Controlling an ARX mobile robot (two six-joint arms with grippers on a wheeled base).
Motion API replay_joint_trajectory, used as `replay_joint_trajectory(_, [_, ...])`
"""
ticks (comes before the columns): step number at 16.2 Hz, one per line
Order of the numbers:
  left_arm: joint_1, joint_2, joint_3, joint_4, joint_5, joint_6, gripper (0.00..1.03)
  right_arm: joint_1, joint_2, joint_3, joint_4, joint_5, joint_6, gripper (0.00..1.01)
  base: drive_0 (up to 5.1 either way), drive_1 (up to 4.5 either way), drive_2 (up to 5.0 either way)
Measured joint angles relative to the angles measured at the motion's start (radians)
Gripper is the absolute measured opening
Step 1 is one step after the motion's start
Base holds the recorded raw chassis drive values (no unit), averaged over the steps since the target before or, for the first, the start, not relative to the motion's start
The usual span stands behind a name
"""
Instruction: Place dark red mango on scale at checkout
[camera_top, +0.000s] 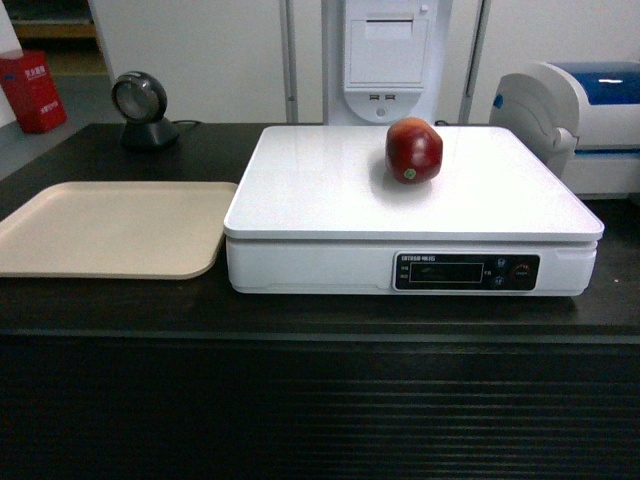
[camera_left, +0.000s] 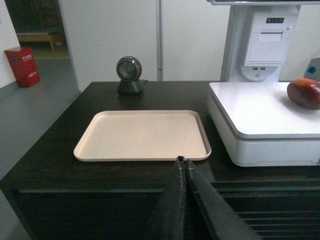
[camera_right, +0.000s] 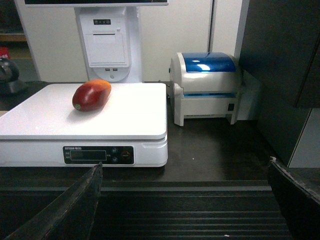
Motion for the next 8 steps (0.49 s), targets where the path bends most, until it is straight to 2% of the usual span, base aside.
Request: replay_joint_trajectory(8, [0.0, 0.0, 0.0, 0.0, -0.001, 0.0, 0.94, 0.0, 0.0, 0.0, 0.0, 0.0, 0.0, 0.98, 0.0, 0.0, 0.0])
